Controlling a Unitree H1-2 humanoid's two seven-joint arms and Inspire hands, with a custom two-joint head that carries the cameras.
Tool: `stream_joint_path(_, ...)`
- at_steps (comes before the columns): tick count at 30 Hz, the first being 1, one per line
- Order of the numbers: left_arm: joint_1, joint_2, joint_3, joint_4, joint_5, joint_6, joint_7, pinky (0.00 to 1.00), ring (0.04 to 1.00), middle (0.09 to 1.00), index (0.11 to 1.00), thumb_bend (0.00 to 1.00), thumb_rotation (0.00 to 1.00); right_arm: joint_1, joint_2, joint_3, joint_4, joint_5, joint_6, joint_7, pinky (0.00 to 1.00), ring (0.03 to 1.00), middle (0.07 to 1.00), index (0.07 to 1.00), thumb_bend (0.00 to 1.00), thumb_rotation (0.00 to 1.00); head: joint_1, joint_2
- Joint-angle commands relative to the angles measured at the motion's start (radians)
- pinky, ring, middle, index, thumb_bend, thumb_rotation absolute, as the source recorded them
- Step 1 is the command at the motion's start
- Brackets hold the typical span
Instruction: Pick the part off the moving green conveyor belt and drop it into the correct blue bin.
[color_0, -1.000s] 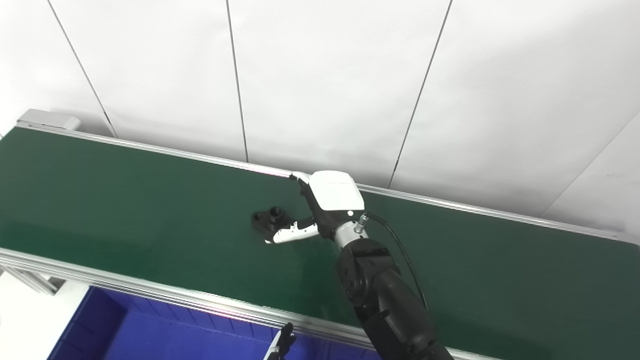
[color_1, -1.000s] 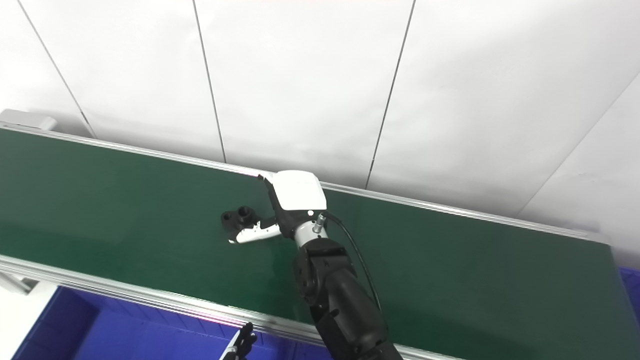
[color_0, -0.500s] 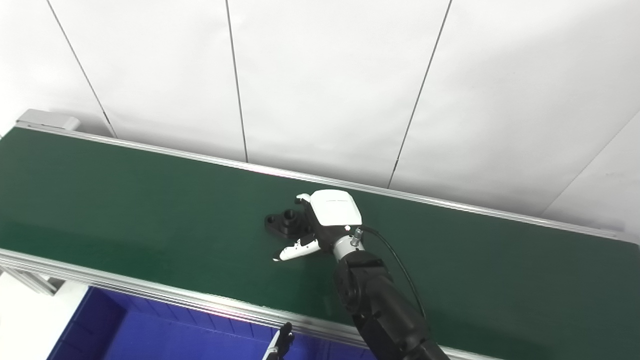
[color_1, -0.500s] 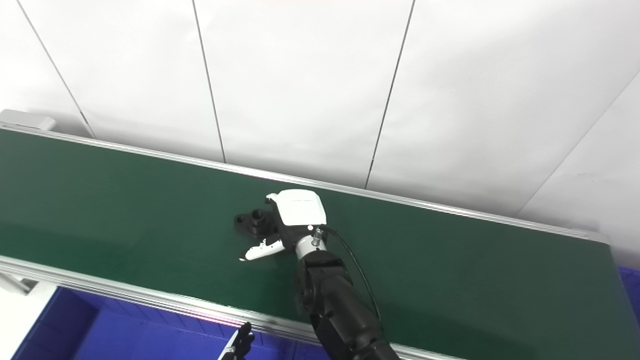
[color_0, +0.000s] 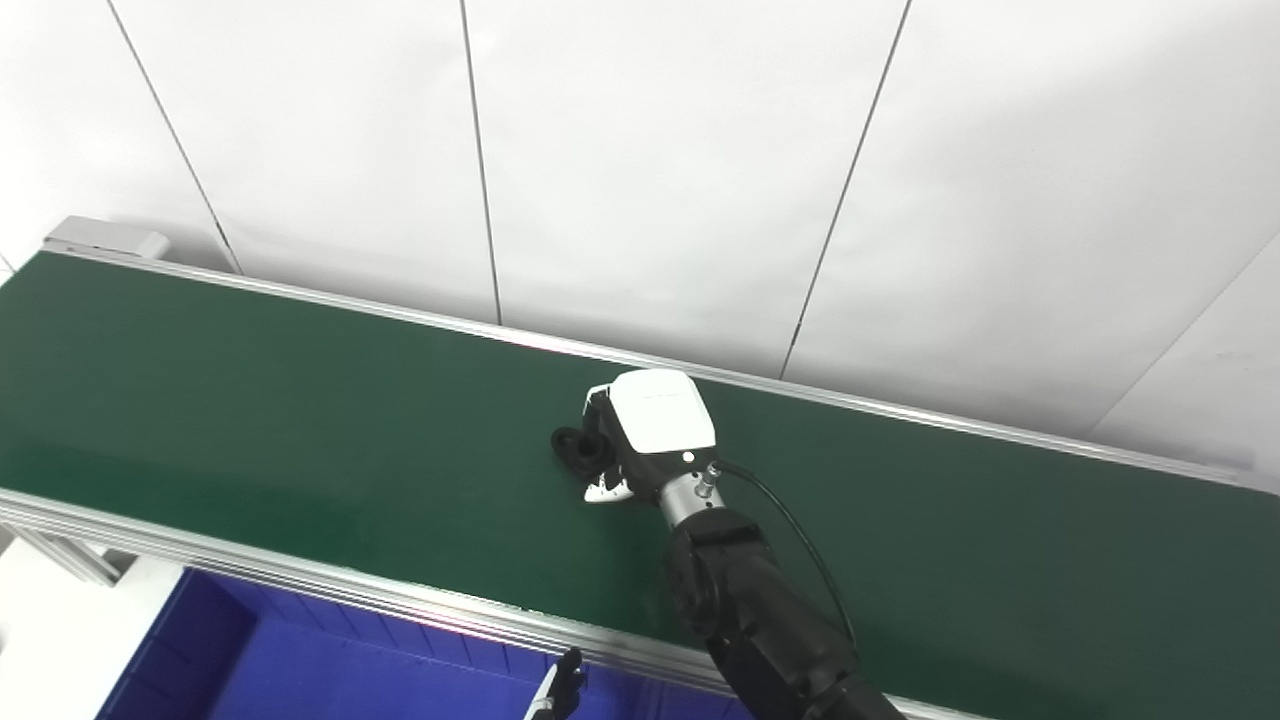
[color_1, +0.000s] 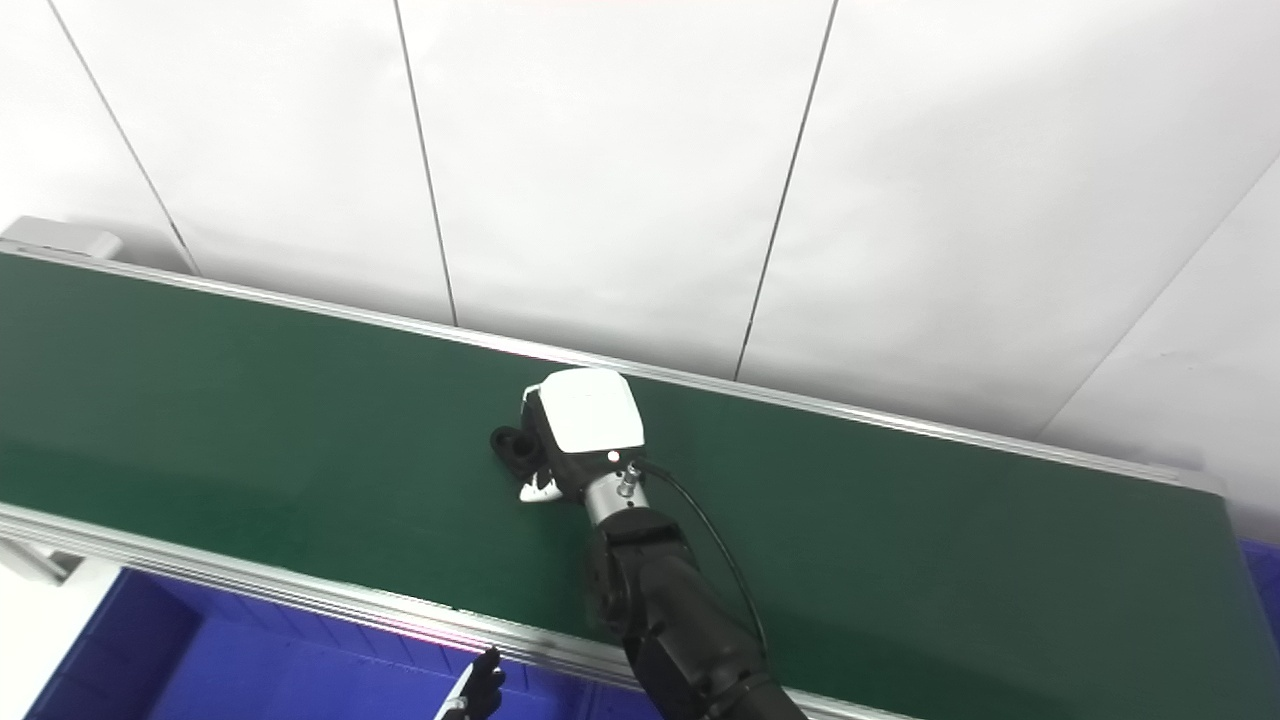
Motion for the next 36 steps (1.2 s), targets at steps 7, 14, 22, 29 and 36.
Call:
stream_joint_path(7, 0.043, -0.052, -0.097, -0.034, -0.014, -0.023, -0.027, 1.00, 0.973, 0.971, 1.000, 0.45, 1.00, 0.020, -0.014, 0.033, 0.006, -0.025, 0.036, 0.027, 0.09, 0.145, 0.238, 0.494, 0.51, 0.12, -0.005, 0.001)
stream_joint_path(14, 0.044, -0.044, -0.091, -0.049, -0.022, 0.000, -0.033, 1.00, 0.989, 0.969, 1.000, 0.46, 1.00, 0.041, -0.018, 0.021, -0.030, -0.008, 0.047, 0.040, 0.09, 0.151, 0.245, 0.492, 0.52, 0.12, -0.033, 0.010)
stream_joint_path(22, 0.024, -0.010, -0.064, -0.083, -0.030, 0.029, -0.043, 1.00, 0.992, 0.961, 1.000, 0.59, 1.00, 0.135, -0.090, 0.009, -0.318, -0.019, 0.036, 0.057, 0.11, 0.176, 0.278, 0.486, 0.51, 0.12, -0.133, 0.048)
stream_joint_path(29, -0.001, 0.019, -0.013, -0.118, -0.136, 0.051, -0.058, 1.00, 0.987, 0.977, 1.000, 0.59, 1.00, 0.236, -0.166, -0.005, -0.636, -0.099, 0.046, 0.182, 0.10, 0.167, 0.272, 0.485, 0.51, 0.12, -0.239, 0.083)
stream_joint_path(36, -0.032, 0.054, 0.058, -0.135, -0.221, 0.062, -0.094, 1.00, 1.000, 0.999, 1.000, 0.62, 1.00, 0.348, -0.193, -0.038, -0.872, -0.199, 0.060, 0.329, 0.12, 0.181, 0.465, 0.483, 0.53, 0.00, -0.350, 0.126)
